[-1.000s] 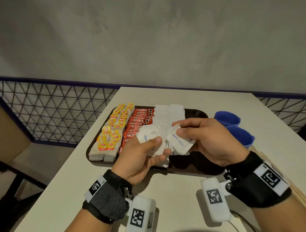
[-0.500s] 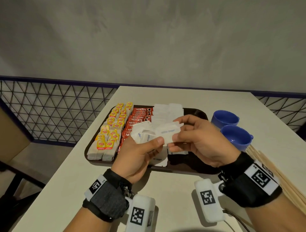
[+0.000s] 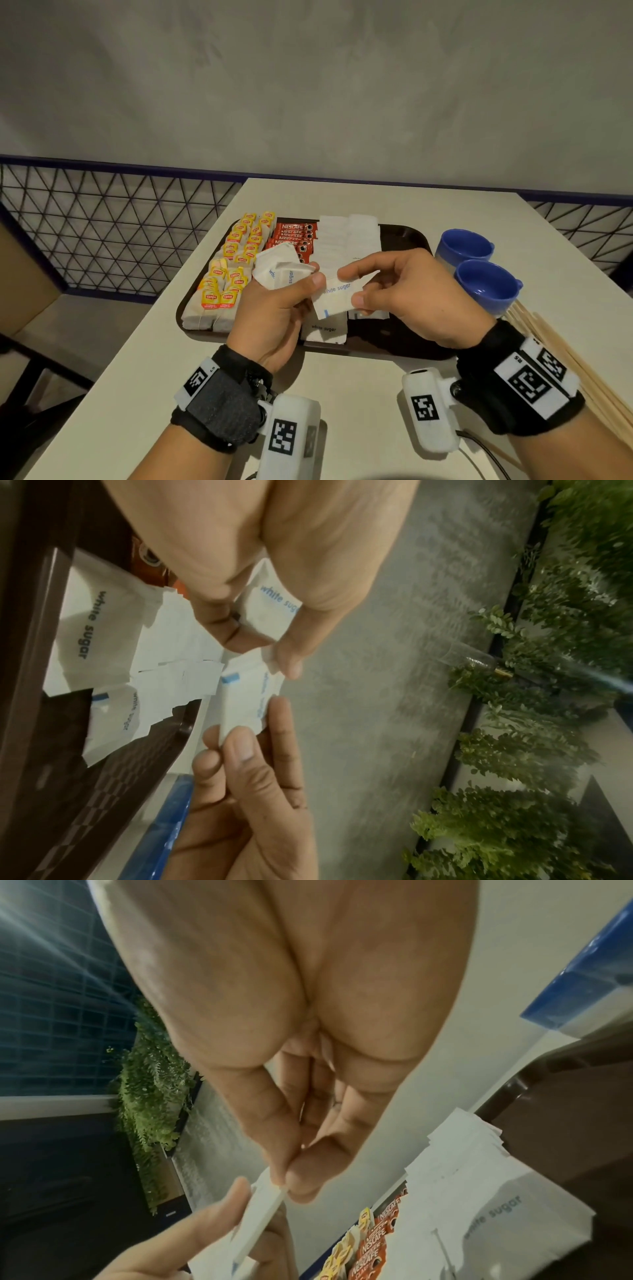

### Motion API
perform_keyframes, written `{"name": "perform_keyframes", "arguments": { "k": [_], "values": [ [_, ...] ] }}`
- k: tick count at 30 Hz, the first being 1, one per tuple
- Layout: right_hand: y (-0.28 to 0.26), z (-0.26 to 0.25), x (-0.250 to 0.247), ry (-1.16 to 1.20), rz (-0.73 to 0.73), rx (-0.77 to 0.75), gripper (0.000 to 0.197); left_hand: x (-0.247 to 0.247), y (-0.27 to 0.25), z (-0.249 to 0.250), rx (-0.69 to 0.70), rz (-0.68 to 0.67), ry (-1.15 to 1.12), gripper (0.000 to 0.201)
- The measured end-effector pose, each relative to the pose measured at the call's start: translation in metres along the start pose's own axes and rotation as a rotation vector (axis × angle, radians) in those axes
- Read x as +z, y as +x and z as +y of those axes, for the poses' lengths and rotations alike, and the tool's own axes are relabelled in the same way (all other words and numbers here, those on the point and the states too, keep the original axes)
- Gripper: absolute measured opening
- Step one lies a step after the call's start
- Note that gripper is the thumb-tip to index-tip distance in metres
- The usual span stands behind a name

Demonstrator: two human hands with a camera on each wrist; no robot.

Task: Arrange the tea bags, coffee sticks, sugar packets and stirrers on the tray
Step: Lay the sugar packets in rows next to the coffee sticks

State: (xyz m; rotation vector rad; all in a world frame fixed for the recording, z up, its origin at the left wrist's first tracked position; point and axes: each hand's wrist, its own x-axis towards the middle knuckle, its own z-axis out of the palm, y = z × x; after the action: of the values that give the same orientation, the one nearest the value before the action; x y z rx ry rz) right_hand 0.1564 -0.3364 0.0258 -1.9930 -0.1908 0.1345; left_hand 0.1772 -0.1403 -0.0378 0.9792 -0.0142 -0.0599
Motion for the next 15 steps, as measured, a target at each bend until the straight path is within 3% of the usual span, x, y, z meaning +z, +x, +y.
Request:
{"name": "perform_keyframes", "arguments": {
  "k": [6, 11, 15],
  "values": [
    [-0.001, 0.000, -0.005, -0.015, 0.019, 0.031, 0.030, 0.001, -0.001, 0.003, 0.035, 0.082, 0.014, 0.038],
    [-0.001, 0.010, -0.022, -0.036, 0.159, 0.052, 0.031, -0.001, 0.000, 0.011, -0.017, 0.106, 0.001, 0.031],
    [-0.001, 0.017, -0.024, -0.082, 0.098, 0.126, 0.030, 0.005, -0.004, 0.009, -0.062, 0.082, 0.034, 0.023]
  ]
}}
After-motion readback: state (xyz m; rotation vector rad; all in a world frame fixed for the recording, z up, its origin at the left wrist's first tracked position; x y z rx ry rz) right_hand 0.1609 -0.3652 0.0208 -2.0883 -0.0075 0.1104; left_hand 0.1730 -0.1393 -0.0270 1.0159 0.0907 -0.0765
